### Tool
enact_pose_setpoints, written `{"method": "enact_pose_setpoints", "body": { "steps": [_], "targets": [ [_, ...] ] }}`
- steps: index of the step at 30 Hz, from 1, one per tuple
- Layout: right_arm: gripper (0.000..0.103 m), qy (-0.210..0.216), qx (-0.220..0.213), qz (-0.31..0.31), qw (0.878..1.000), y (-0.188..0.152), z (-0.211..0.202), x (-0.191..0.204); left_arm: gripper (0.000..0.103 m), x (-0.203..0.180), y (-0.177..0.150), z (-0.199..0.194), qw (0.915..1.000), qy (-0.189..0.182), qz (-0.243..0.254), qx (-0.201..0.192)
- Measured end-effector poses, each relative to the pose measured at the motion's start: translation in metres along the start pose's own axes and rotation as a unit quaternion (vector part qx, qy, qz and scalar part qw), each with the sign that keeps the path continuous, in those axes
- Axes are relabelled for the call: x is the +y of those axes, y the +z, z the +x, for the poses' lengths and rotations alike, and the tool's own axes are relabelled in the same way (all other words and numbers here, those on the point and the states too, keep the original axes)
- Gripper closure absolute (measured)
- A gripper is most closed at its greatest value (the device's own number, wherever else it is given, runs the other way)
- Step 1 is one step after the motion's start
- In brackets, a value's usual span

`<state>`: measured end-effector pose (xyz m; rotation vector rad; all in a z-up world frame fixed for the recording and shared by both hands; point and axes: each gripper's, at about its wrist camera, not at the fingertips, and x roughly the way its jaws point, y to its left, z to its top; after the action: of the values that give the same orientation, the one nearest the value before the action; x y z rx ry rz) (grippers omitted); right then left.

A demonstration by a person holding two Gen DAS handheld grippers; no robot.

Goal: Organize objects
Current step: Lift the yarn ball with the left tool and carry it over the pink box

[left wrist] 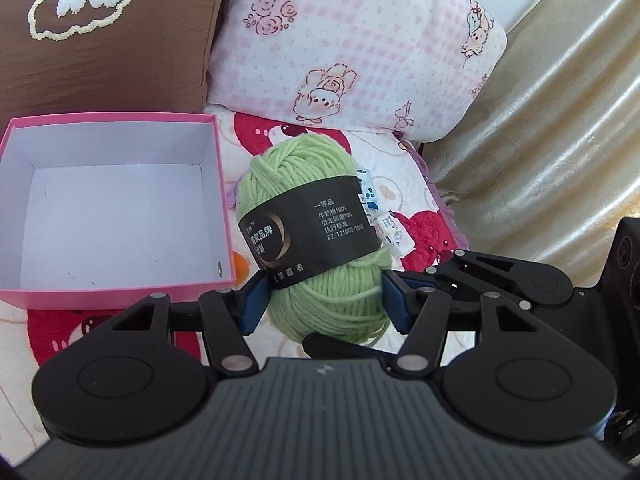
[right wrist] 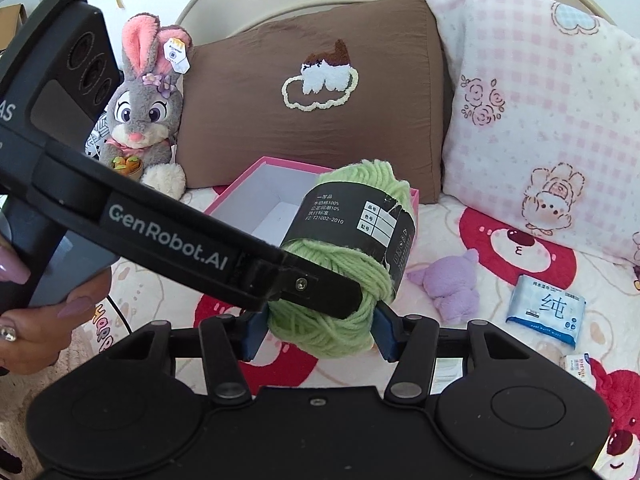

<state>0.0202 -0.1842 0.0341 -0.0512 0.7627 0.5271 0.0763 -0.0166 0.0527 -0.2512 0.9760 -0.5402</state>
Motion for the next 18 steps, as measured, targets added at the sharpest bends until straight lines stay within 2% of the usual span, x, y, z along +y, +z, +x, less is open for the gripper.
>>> {"method": "enact_pose_setpoints", "body": {
  "steps": [10, 15, 18],
  "targets": [
    [0.044, 0.012, 0.000, -0.008, 1.000, 0.017, 0.014, 0.018, 0.045, 0.023, 0.001, -0.021, 0.9996, 0.005, -0.013, -0.024],
    [0.044, 0.022, -0.010, -0.011, 1.000, 0.030, 0.026, 0.029, 0.044, 0.039, 0.006, -0.034, 0.9987, 0.023, -0.006, -0.045],
    [0.044, 0.032, -0.017, 0.000, 0.999, 0.038, 0.034, 0.037, 0.044, 0.045, 0.007, -0.040, 0.9969, 0.045, 0.008, -0.064]
  ]
}}
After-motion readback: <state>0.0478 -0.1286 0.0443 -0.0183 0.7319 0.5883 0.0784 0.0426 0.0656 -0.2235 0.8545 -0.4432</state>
